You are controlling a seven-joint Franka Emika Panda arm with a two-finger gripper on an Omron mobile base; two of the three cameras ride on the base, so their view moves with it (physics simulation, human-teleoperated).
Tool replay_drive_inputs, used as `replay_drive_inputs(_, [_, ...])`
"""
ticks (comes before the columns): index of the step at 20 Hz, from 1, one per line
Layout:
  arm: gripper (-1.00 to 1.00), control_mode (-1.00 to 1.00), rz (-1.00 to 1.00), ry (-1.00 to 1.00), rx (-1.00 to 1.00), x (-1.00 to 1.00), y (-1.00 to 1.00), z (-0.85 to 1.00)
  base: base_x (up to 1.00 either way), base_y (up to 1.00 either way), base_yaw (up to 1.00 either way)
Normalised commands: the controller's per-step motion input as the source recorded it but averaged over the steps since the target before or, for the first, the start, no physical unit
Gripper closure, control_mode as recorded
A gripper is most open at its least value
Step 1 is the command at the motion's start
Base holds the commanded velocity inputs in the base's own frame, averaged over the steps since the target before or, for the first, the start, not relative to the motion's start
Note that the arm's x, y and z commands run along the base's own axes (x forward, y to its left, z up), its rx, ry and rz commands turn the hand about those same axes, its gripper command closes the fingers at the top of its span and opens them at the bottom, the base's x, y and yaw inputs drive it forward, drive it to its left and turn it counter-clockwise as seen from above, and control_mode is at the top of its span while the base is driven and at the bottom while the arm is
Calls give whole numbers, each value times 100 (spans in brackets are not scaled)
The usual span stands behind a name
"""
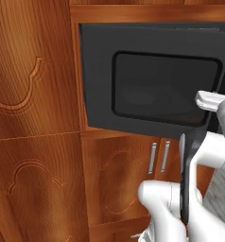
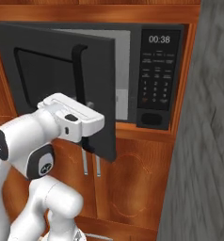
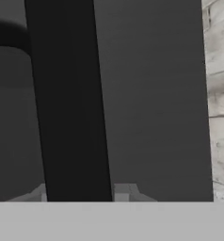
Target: Pick the bell pepper from the counter and place it in the microwave. Then turn on the microwave.
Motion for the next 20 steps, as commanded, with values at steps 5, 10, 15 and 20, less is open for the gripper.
replay_drive_inputs(5, [100,-100,-6,0,0,-49,0,0,0,0,0])
replay_drive_inputs(10, [100,-100,-6,-1,0,-46,0,0,0,0,0])
replay_drive_inputs(15, [100,-100,-6,-4,0,-51,0,0,0,0,0])
replay_drive_inputs(20, [100,-100,-6,-5,0,-52,0,0,0,0,0])
